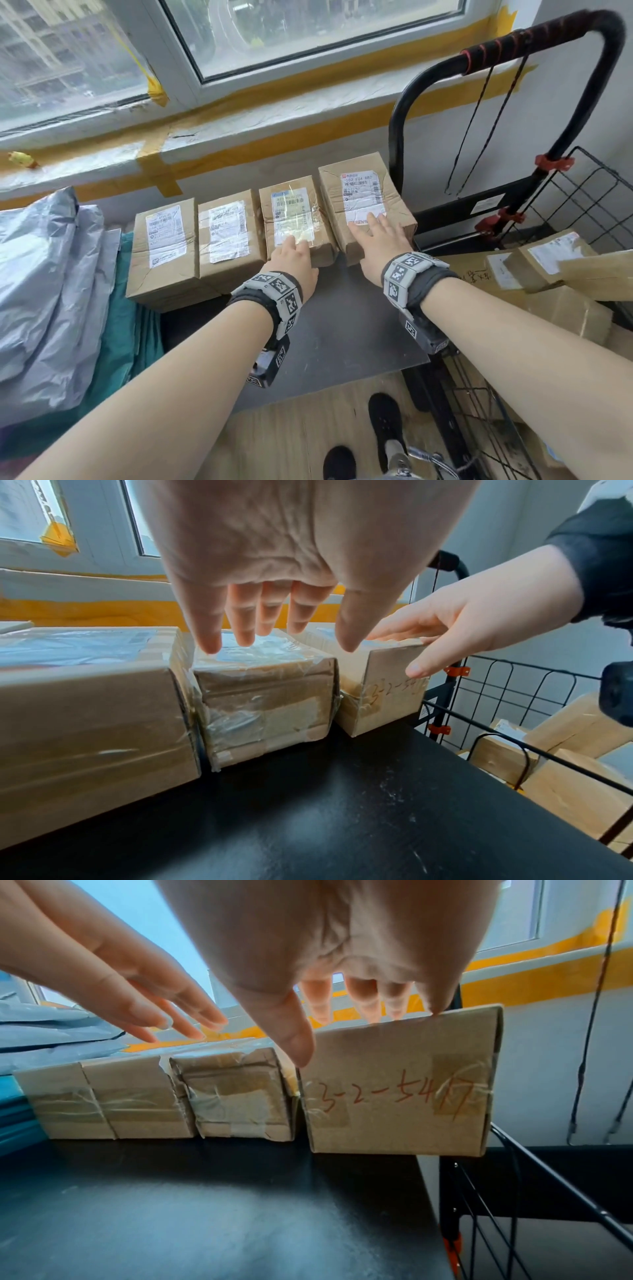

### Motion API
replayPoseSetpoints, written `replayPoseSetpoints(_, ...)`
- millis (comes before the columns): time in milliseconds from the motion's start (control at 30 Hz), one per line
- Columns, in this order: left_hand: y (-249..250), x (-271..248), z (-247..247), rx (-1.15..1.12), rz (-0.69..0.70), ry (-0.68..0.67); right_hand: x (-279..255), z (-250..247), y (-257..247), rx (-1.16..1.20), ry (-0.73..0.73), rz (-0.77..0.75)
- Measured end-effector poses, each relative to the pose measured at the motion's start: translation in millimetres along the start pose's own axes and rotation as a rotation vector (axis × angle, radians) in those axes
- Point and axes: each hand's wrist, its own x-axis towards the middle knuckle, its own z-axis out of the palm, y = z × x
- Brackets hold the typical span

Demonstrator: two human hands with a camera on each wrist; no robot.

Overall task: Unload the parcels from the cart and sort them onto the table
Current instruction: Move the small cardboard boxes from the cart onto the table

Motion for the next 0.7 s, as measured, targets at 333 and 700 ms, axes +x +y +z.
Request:
replayPoseSetpoints(333, -1.8, -41.7, -17.5, -0.029, 0.154, 0.019, -62.1, -3.2, -18.9, 0.168, 0.141, 0.098)
replayPoseSetpoints(700, 94.9, -79.5, 7.2, -0.023, 0.433, -0.081, -195.1, 16.1, 58.3, 0.250, 0.131, 0.506)
